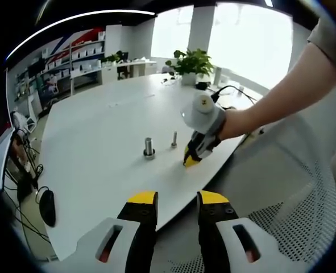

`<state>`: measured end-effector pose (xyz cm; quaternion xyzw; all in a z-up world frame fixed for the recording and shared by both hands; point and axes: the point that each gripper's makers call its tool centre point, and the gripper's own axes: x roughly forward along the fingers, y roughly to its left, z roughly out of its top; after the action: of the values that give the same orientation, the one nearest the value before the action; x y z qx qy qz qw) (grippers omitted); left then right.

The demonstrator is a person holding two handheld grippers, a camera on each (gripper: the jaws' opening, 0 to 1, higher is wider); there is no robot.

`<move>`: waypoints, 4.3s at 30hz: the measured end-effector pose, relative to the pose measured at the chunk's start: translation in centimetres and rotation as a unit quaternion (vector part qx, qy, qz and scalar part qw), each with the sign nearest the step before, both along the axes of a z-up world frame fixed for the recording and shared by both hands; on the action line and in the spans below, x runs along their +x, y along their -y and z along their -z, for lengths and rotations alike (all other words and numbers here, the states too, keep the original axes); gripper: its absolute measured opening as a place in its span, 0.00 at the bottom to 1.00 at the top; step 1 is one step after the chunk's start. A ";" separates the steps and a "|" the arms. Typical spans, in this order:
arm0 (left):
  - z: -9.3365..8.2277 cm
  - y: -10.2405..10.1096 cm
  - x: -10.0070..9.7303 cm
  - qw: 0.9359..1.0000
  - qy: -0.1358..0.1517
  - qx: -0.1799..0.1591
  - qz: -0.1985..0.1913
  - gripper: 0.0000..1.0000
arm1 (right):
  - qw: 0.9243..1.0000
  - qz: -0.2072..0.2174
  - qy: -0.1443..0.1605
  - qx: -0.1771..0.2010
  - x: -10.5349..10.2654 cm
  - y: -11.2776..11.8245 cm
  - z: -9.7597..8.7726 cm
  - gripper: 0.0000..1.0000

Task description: Place the washer onto the threaded stud by aligning its center hole with the stud, sliding it down to the base, and recovering from edge contact or off-axis alignment until the washer reaches the visible bottom stop.

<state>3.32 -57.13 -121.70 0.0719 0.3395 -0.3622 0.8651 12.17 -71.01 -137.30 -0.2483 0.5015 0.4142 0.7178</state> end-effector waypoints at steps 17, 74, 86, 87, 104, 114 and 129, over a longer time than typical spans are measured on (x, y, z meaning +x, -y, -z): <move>0.1 -0.1 0.1 1.000 -0.001 0.001 -0.003 0.25 | 0.995 -0.090 0.031 -0.041 -0.5 -0.3 0.0 0.20; 0.1 -0.3 0.1 1.000 0.000 0.005 -0.008 0.25 | 0.999 0.016 0.026 -0.040 0.4 1.4 -1.2 0.13; 0.0 -0.3 0.1 1.000 0.002 0.005 -0.009 0.25 | 0.996 0.046 0.066 -0.027 3.3 2.8 -4.6 0.13; 0.0 -0.3 0.1 1.000 0.002 0.004 -0.009 0.25 | 0.996 0.047 0.069 -0.028 3.5 2.9 -4.9 0.13; 0.1 -0.3 0.1 1.000 0.001 0.005 -0.009 0.25 | 0.992 0.033 0.121 -0.021 7.1 2.4 -7.3 0.13; 0.1 -0.3 0.1 1.000 0.001 0.005 -0.009 0.25 | 0.993 0.019 0.108 -0.037 7.9 2.0 -6.4 0.13; 0.1 -0.3 0.1 1.000 0.000 0.005 -0.009 0.25 | 0.993 -0.001 0.105 -0.048 7.4 2.2 -6.1 0.03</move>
<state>3.46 -56.79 -121.81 0.0732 0.3418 -0.3526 0.8680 19.60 -73.21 -131.20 -0.3252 0.4423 0.3622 0.7533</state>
